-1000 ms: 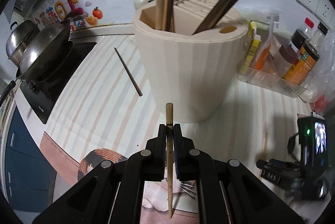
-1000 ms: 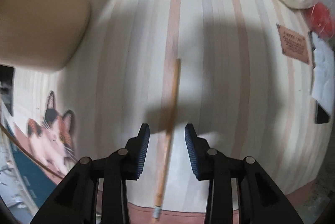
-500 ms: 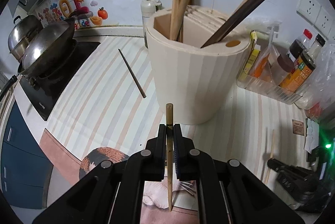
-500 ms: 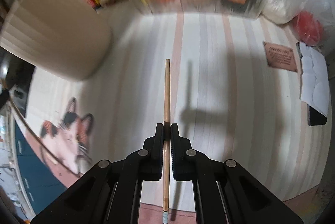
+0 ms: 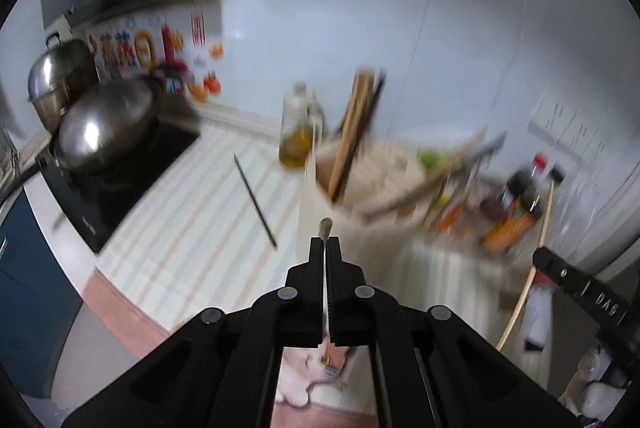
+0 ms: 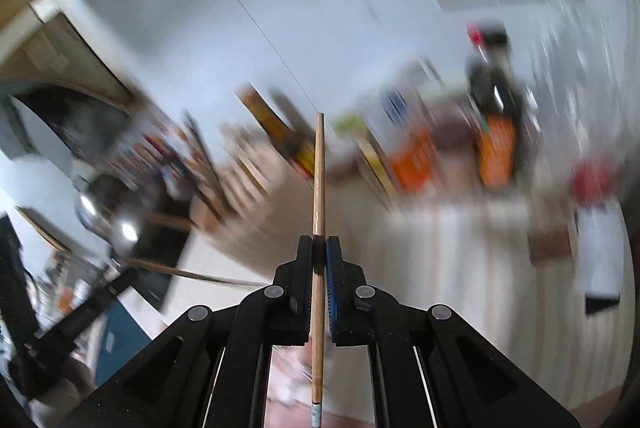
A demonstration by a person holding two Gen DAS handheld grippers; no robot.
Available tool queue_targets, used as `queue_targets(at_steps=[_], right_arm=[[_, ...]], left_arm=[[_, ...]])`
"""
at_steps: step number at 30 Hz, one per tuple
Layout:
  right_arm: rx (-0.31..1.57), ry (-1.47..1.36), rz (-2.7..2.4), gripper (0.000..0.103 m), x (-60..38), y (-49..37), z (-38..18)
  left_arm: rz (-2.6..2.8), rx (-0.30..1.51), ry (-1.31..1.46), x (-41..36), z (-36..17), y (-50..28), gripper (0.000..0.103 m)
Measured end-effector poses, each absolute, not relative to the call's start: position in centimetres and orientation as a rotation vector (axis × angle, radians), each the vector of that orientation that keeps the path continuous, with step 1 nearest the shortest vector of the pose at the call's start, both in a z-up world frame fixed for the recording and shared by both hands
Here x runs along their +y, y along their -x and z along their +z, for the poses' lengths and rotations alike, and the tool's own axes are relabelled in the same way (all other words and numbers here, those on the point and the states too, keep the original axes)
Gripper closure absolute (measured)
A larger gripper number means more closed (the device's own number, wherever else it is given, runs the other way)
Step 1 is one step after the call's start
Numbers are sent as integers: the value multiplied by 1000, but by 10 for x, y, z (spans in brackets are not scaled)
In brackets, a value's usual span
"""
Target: Organize utensils
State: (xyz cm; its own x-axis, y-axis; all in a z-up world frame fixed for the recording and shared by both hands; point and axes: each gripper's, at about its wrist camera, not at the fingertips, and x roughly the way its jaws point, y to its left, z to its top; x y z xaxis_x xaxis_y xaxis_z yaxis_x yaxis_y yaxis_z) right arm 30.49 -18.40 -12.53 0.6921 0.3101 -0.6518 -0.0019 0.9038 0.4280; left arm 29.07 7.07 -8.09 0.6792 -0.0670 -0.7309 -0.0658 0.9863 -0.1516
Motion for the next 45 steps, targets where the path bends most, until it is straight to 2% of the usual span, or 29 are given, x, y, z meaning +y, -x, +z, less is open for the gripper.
queue_targets(at_steps=[5, 8, 11, 12, 13, 14, 19, 24, 30, 36, 38, 39, 40, 45], right_arm=[[641, -390, 244, 97, -161, -328, -56], [652, -384, 258, 97, -152, -340, -47], [722, -388, 248, 97, -150, -338, -66], [764, -398, 235, 97, -151, -334, -81], [800, -405, 221, 97, -152, -332, -98], [848, -410, 202, 97, -151, -333, -116], [1101, -420, 90, 97, -153, -335, -224], [1270, -367, -50, 97, -154, -346, -305], [1360, -315, -181, 97, -152, -359, -359], [1381, -317, -246, 97, -145, -363, -374], [1384, -314, -261, 97, -144, -363, -377], [1387, -314, -264, 97, -143, -364, -378], [1391, -318, -266, 97, -143, -365, -379], [1424, -328, -265, 97, -140, -366, -381]], left_arm=[[-6, 718, 206, 88, -36, -308, 103], [4, 704, 216, 103, -35, -311, 101], [57, 743, 255, 128, -62, -306, 84], [94, 785, 289, 140, -84, -304, 61], [122, 816, 318, 150, -102, -303, 44], [157, 852, 345, 159, -124, -302, 44], [236, 1058, 377, 177, -222, -323, 44], [328, 1164, 255, 185, -288, -356, 44], [456, 1188, 144, 217, -330, -399, 44], [474, 1238, 157, 251, -366, -434, 44], [442, 1223, 166, 255, -363, -439, 57], [387, 1220, 196, 256, -361, -441, 88], [365, 1230, 205, 256, -361, -442, 98], [301, 1240, 203, 244, -357, -422, 98]])
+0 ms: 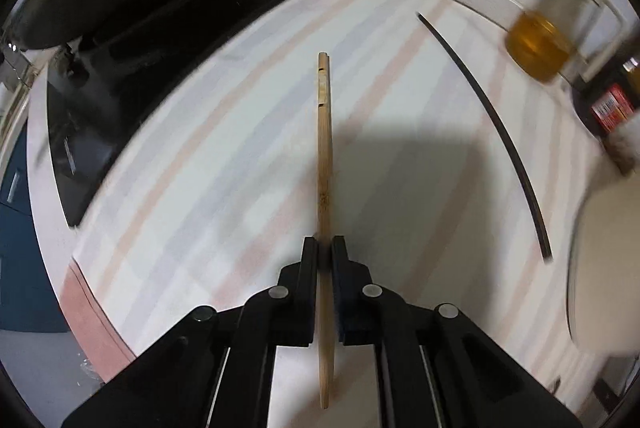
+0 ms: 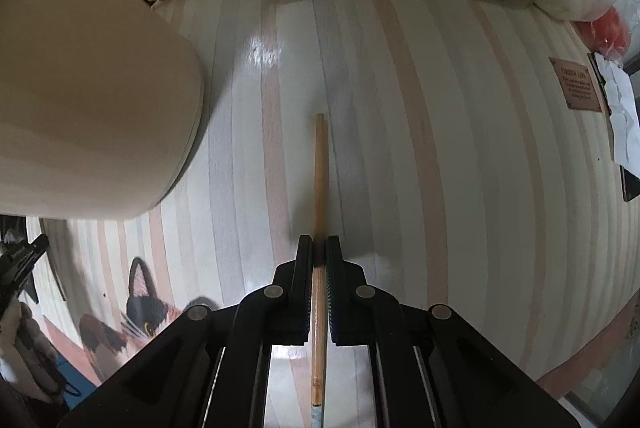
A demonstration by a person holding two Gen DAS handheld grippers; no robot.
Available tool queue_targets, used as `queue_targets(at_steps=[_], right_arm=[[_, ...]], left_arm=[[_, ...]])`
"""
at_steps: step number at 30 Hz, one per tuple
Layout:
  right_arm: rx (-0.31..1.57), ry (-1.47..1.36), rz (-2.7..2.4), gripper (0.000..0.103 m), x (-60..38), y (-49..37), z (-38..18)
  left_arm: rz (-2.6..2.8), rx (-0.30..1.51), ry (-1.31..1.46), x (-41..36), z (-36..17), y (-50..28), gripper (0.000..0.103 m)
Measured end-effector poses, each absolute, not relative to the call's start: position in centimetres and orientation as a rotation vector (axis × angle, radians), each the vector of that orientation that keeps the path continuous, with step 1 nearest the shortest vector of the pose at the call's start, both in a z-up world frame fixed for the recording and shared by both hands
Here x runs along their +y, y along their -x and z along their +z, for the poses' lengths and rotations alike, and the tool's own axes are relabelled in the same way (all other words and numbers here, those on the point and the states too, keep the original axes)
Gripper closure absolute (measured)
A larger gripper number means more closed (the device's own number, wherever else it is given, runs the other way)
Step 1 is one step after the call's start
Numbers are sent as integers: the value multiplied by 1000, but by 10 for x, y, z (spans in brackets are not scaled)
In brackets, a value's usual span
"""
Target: Organize utensils
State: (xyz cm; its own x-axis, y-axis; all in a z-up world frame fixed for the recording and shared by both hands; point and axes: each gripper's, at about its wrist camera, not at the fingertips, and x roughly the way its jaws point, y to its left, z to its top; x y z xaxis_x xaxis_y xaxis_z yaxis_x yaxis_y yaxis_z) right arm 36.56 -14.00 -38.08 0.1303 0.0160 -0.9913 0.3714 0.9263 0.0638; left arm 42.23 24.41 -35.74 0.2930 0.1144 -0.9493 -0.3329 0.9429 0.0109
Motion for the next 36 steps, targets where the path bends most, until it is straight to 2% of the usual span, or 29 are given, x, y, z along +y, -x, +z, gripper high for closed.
queue_targets(at_steps=[5, 9, 12, 14, 20, 22, 28, 35, 36], right_arm=[[1492, -268, -228, 97, -139, -344, -383], [1537, -208, -195, 97, -151, -319, -385], [1556, -159, -160, 97, -162, -303, -386], [1562, -143, -135, 97, -168, -298, -386], [1601, -139, -37, 95, -182, -292, -389], [1612, -163, -24, 95, -189, -288, -389], [1587, -276, -52, 85, -216, -313, -386], [1610, -154, -94, 83, -207, -347, -386], [1614, -129, -101, 83, -204, -348, -387]], left_arm=[[168, 1311, 237, 182, -351, -348, 99], [-15, 1413, 222, 99, -348, -276, 98], [-94, 1450, 162, 54, -345, -250, 98], [-103, 1446, 118, 35, -342, -248, 98], [-79, 1440, 74, 13, -333, -268, 86], [-82, 1443, 88, 11, -330, -274, 77], [-44, 1468, 36, -1, -323, -303, 67], [-35, 1435, -69, -23, -314, -324, 63], [-46, 1428, -68, -27, -312, -323, 68]])
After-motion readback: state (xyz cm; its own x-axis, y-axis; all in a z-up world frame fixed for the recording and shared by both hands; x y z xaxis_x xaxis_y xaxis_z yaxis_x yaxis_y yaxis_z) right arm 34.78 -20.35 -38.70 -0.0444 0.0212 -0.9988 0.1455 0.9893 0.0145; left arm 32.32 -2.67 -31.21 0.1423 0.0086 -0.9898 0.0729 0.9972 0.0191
